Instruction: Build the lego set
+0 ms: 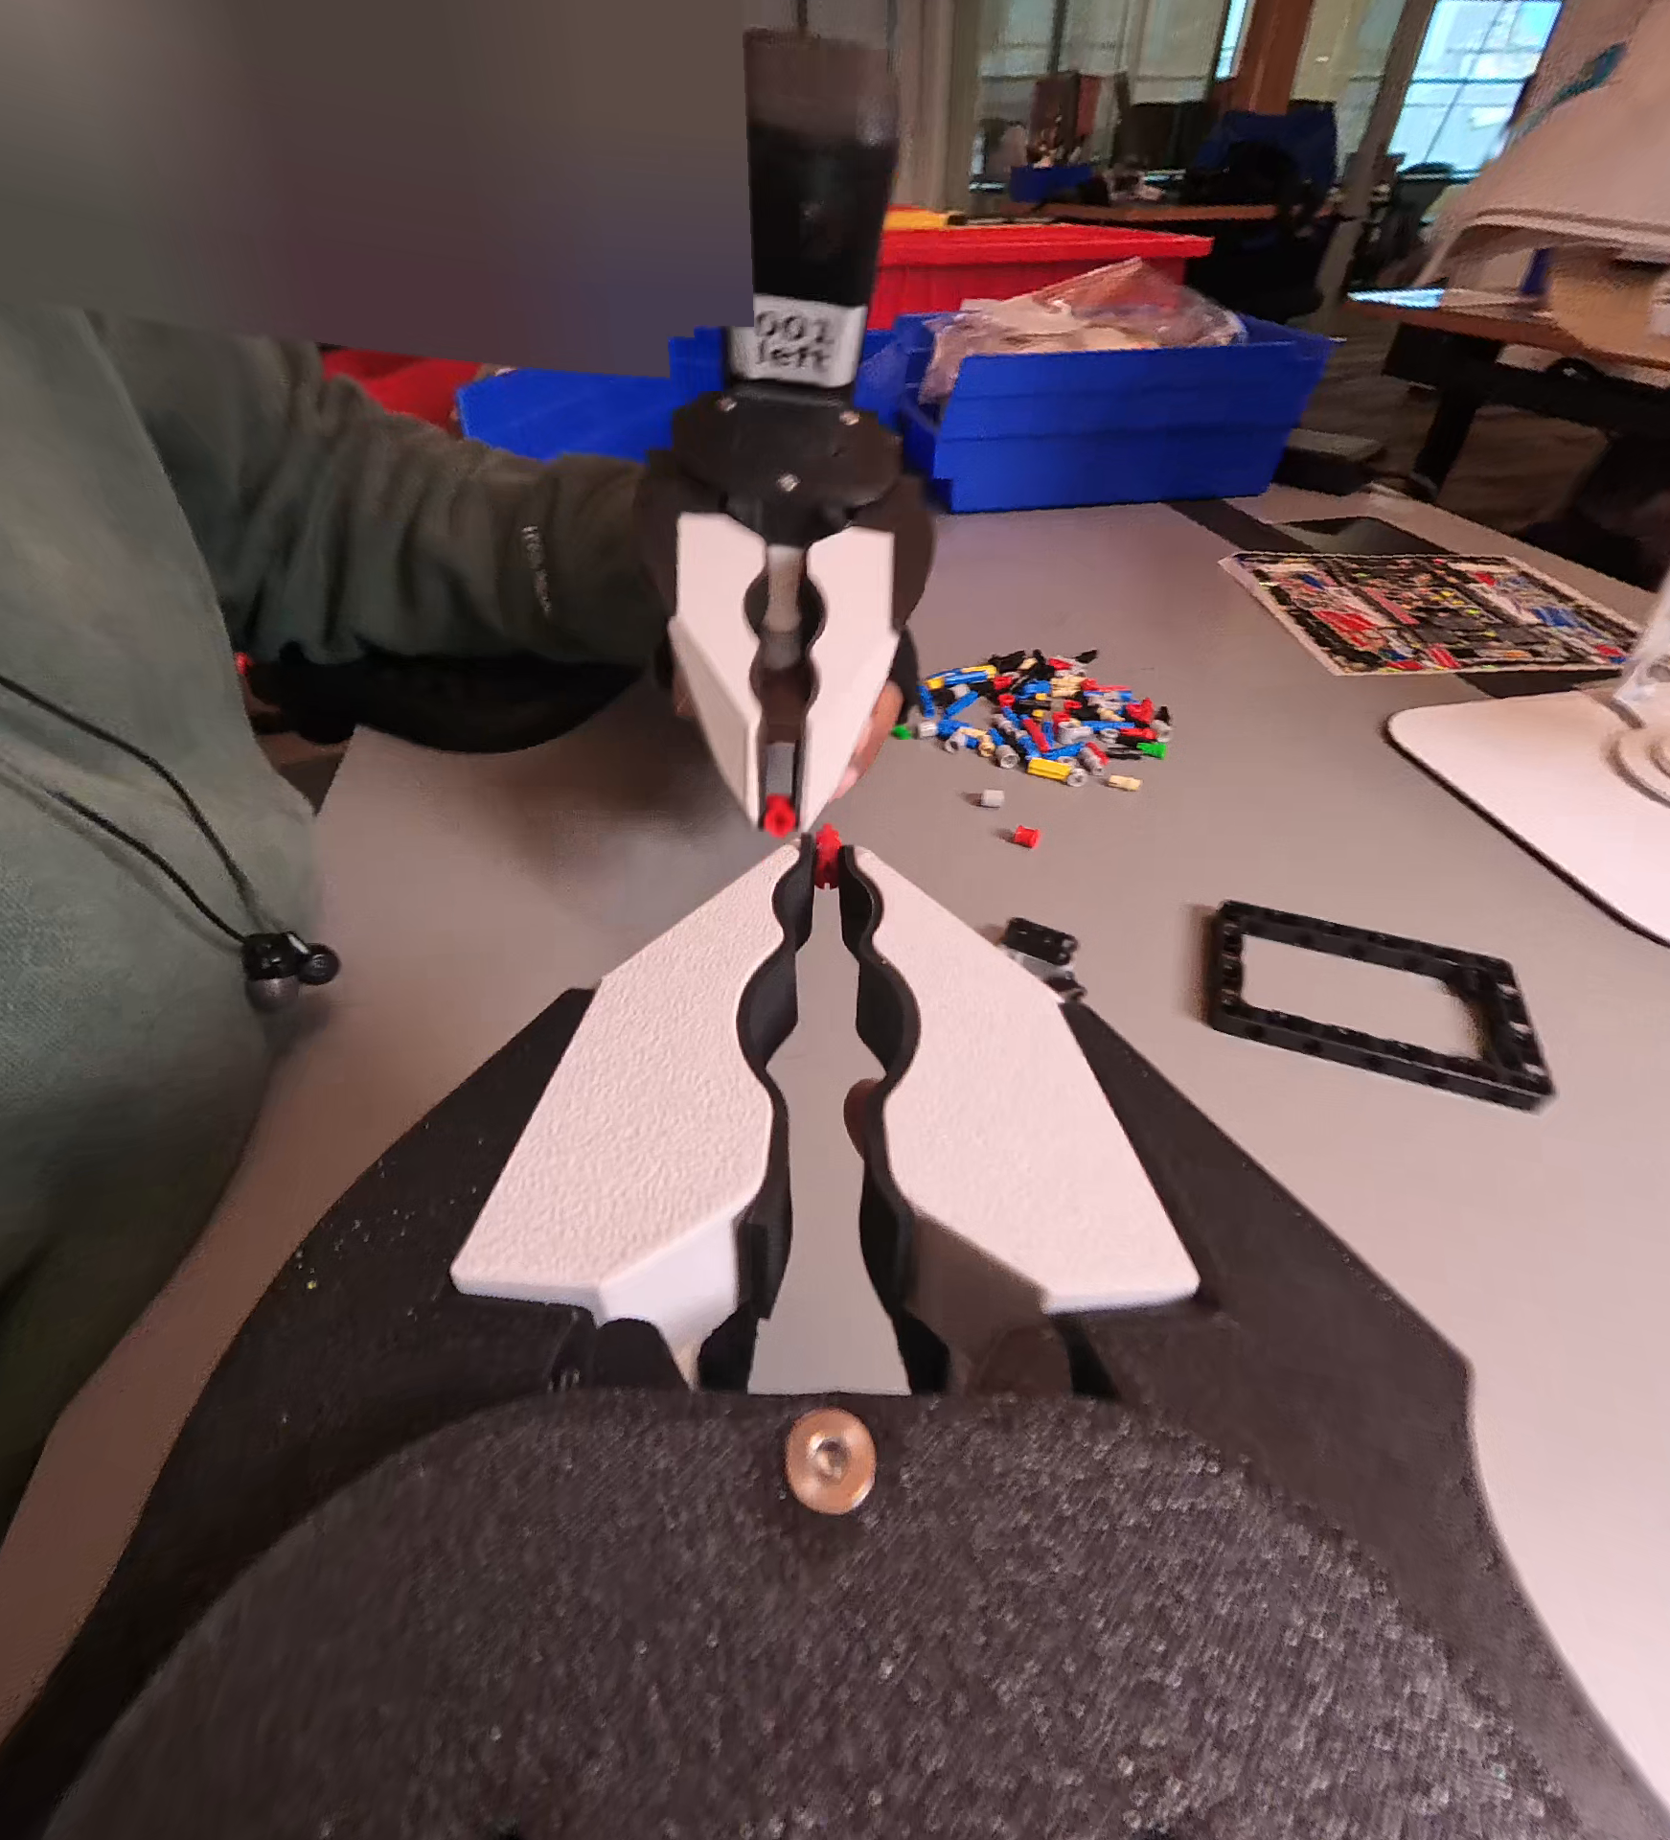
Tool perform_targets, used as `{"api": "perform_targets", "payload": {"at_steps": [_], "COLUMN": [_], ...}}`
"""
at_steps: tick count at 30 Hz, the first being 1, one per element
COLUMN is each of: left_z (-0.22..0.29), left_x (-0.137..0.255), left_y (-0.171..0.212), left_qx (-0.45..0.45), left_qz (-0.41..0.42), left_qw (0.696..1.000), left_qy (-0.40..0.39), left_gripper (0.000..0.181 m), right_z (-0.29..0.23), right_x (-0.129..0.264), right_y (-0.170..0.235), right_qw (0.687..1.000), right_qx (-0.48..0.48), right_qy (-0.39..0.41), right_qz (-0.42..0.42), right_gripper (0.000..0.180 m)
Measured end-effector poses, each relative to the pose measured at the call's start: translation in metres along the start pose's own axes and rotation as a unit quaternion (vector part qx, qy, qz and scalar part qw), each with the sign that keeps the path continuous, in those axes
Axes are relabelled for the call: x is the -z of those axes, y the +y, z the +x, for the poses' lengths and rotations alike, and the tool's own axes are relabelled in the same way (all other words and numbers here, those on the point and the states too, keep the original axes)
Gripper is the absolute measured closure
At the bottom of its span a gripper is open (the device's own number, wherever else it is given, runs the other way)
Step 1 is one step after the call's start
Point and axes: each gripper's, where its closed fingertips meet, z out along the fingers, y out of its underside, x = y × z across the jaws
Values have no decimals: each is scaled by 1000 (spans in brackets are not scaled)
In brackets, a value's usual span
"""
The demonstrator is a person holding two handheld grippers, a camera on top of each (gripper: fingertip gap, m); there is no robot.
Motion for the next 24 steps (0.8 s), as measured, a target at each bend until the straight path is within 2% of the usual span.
{"api": "perform_targets", "payload": {"at_steps": [4, 24], "left_z": [12, 17], "left_x": [4, -3], "left_y": [-18, -17], "left_qx": [17, 0], "left_qz": [54, 45], "left_qw": [998, 999], "left_qy": [36, 27], "left_gripper": [175, 175], "right_z": [-17, -25], "right_x": [-8, -19], "right_y": [-7, -2], "right_qw": [999, 999], "right_qx": [10, 11], "right_qy": [-33, -39], "right_qz": [13, -7], "right_gripper": [177, 177]}}
